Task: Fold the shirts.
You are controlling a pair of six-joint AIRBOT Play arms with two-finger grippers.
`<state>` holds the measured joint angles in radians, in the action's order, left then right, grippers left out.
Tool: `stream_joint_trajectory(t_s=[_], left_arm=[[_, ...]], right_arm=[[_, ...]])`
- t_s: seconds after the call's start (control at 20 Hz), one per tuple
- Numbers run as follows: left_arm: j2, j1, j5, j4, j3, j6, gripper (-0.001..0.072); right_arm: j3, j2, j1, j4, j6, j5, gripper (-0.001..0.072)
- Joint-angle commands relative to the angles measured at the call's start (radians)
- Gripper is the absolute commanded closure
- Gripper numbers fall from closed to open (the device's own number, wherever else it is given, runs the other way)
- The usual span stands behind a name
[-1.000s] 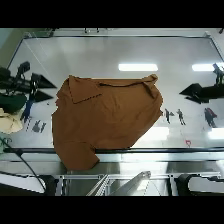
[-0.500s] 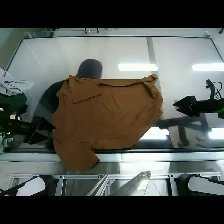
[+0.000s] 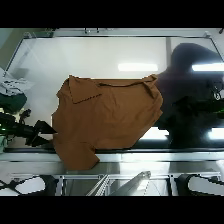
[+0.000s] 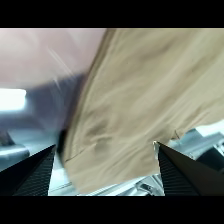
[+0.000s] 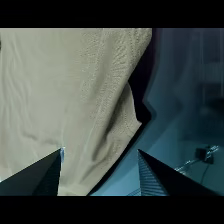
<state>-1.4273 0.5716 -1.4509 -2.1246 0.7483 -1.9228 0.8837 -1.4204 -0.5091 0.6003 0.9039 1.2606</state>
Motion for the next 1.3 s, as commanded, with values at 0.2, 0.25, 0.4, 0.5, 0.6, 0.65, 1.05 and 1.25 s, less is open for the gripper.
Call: stream_joint_trajectory(t_s=[0.2,0.25,0.4,0.5,0.6,0.65,1.05,1.25], left_arm=[[-0.14,-0.174,0.047,-0.05,0.01,-0.034,0.0015],[-0.15,-0.186,0.048,-0.051,0.01,-0.034,0.0017],[-0.154,-0.214,0.063,-0.056,0.01,-0.068,0.0551],[-0.154,-0.228,0.061,-0.088,0.01,-0.105,0.0677],[-0.155,-0.23,0.061,-0.113,0.01,-0.115,0.0677],[-0.155,-0.23,0.061,-0.123,0.01,-0.116,0.0677],[-0.155,-0.229,0.059,-0.127,0.01,-0.119,0.0677],[-0.155,-0.229,0.047,-0.127,0.018,-0.122,0.0677]], right_arm=[[0.0,0.001,-0.011,0.005,0.0,0.002,0.0177],[0.0,0.001,-0.014,0.005,0.0,0.001,0.0177],[0.0,0.0,-0.02,0.029,0.001,-0.032,0.0177],[0.0,-0.002,-0.019,0.052,0.012,-0.051,0.0177],[0.0,-0.002,-0.017,0.05,0.012,-0.045,0.0178],[0.0,-0.002,-0.017,0.05,0.012,-0.042,0.0178],[0.0,-0.002,-0.017,0.05,0.012,-0.04,0.0179],[0.0,-0.002,-0.017,0.05,0.013,-0.04,0.0186]])
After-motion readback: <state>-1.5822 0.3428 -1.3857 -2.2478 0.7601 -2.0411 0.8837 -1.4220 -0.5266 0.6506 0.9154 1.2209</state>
